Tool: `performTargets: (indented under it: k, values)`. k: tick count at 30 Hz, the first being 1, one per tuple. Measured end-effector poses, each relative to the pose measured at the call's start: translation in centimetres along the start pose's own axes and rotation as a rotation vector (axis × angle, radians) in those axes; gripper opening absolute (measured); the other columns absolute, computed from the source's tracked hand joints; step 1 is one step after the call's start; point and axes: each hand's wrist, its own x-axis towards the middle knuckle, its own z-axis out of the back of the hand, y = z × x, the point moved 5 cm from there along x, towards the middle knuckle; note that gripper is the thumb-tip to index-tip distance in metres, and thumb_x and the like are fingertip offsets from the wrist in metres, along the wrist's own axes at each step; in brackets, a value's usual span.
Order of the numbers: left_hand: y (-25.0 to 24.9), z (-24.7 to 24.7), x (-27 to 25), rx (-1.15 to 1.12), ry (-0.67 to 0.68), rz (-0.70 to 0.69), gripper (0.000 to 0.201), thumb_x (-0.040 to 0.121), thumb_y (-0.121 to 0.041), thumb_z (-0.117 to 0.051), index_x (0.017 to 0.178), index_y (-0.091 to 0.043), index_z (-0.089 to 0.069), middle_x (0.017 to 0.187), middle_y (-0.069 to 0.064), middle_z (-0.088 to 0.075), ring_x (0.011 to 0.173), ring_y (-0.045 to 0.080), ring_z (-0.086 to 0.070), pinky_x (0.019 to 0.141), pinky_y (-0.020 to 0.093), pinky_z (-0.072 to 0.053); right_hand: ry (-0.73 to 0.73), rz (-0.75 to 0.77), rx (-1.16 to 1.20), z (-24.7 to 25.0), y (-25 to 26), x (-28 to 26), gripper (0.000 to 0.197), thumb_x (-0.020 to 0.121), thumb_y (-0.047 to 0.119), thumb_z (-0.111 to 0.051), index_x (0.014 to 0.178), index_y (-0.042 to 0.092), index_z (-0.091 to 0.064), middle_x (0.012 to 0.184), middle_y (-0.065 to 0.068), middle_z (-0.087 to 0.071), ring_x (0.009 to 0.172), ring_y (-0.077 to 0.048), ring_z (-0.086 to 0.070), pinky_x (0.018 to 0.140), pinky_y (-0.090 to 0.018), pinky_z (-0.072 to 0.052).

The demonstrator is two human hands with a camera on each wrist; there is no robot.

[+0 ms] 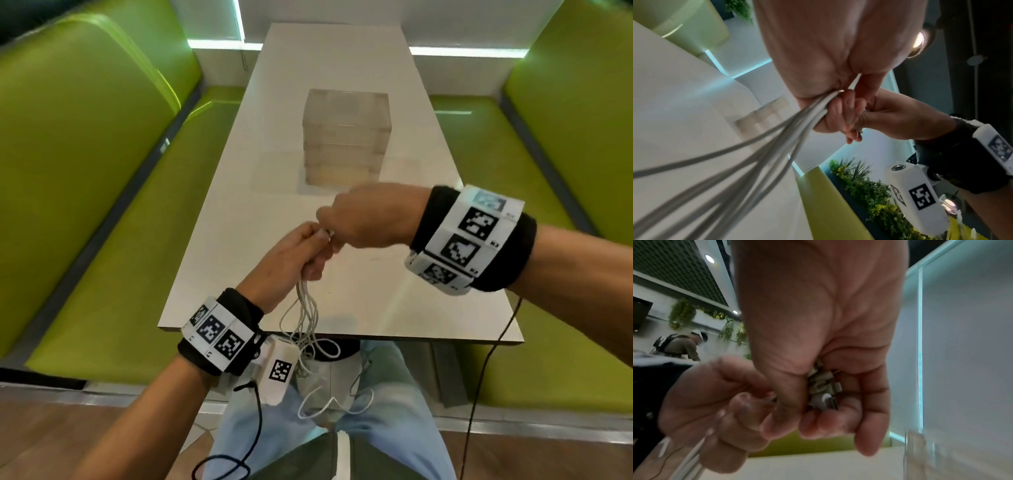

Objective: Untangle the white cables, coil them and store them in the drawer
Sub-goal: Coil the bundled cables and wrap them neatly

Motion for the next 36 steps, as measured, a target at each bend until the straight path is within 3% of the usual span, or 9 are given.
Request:
performTargets:
  k: [8,11,15,19,21,25,32,34,36]
  values:
    - [-5.4,1.3,-0.6,-0.047,-0.199,-0.271,0.006,0.099,-0.017,-0.042,0.094,-0.018,-0.046,0.055,-0.011,-0.047,0.047,0.006,-0.032,0.046,0.018,-0.026,-0.204,-0.101,-0.022,6.8,-2.7,-1.8,0.016,0.095,0.035,-0.051,0.087,0.021,-0.046,0.062,0.005,-0.041,0.051,-0.008,-0.036,0.047,-0.025,-0.024]
    - [-3.8,0.6,-0.7,0.040,-0.119,-0.192,0.015,0.098,-0.028,-0.042,0.091,-0.018,-0.049,0.056,-0.014,-0.044,0.051,0.006,-0.030,0.047,0.017,-0.025,0.039,-0.149,-0.035,4.0,-2.7,-1.6,0.039,0.082,0.051,-0.061,0.093,0.013,-0.058,0.104,-0.008,-0.060,0.089,-0.020,-0.055,0.068,-0.030,-0.041]
    - [-2.4,0.4,-1.2,0.105,-0.102,-0.165,0.022,0.096,-0.034,-0.040,0.086,-0.015,-0.047,0.056,-0.016,-0.042,0.048,0.005,-0.029,0.047,0.017,-0.027,0.067,-0.082,-0.113,2.1,-1.3,-1.9,0.105,0.066,0.070,-0.061,0.145,0.012,-0.022,0.157,-0.018,0.012,0.144,-0.033,0.016,0.117,-0.056,-0.003]
    - [-2.4,1.1,-1.4,0.165,-0.106,-0.184,0.012,0.093,-0.029,-0.042,0.088,-0.019,-0.045,0.053,-0.015,-0.042,0.047,0.005,-0.029,0.046,0.017,-0.027,0.196,-0.024,0.343,0.7,-0.5,-1.9,0.049,0.087,0.054,-0.050,0.120,0.017,-0.050,0.110,0.001,-0.064,0.115,-0.021,-0.053,0.092,-0.024,-0.041]
    - [-2.5,1.5,-1.6,0.200,-0.093,-0.204,0.007,0.093,-0.028,-0.043,0.091,-0.021,-0.044,0.053,-0.013,-0.043,0.048,0.005,-0.030,0.047,0.017,-0.028,0.230,-0.012,0.566,-0.1,-1.0,-1.5,0.033,0.094,0.044,-0.045,0.100,0.014,-0.058,0.079,0.005,-0.068,0.075,-0.013,-0.061,0.063,-0.015,-0.042]
    - [-2.1,1.3,-1.5,0.303,-0.023,-0.220,0.014,0.094,-0.029,-0.042,0.100,-0.018,-0.048,0.063,-0.006,-0.043,0.051,0.007,-0.031,0.049,0.018,-0.029,0.193,0.016,0.660,-1.0,-1.5,-1.7,0.028,0.098,0.032,-0.041,0.091,0.011,-0.059,0.065,-0.001,-0.059,0.061,-0.012,-0.051,0.055,-0.014,-0.039]
    - [-0.2,0.2,-1.0,0.291,0.148,-0.038,0.034,0.100,-0.034,-0.034,0.084,-0.009,-0.051,0.061,0.003,-0.047,0.069,0.022,-0.064,0.072,0.026,-0.048,0.058,-0.023,0.385,-0.4,-3.4,-2.0,0.018,0.097,0.015,-0.043,0.083,0.020,-0.053,0.072,0.013,-0.053,0.072,-0.012,-0.054,0.064,-0.023,-0.041]
    - [0.3,0.0,-0.8,0.225,0.099,-0.043,0.034,0.100,-0.035,-0.035,0.081,-0.011,-0.049,0.056,-0.003,-0.041,0.059,0.021,-0.058,0.067,0.031,-0.046,0.030,-0.007,0.226,-0.1,-3.5,-1.8,0.017,0.096,0.017,-0.044,0.084,0.021,-0.056,0.087,0.011,-0.058,0.101,-0.018,-0.055,0.091,-0.035,-0.042]
    - [0.5,-0.1,-0.5,0.199,0.023,-0.080,0.032,0.097,-0.035,-0.038,0.076,-0.011,-0.047,0.054,-0.005,-0.036,0.049,0.016,-0.038,0.056,0.031,-0.038,0.121,-0.087,0.024,-0.4,-3.8,-1.9,0.016,0.094,0.027,-0.049,0.104,0.022,-0.060,0.134,0.000,-0.049,0.140,-0.025,-0.024,0.114,-0.059,-0.008]
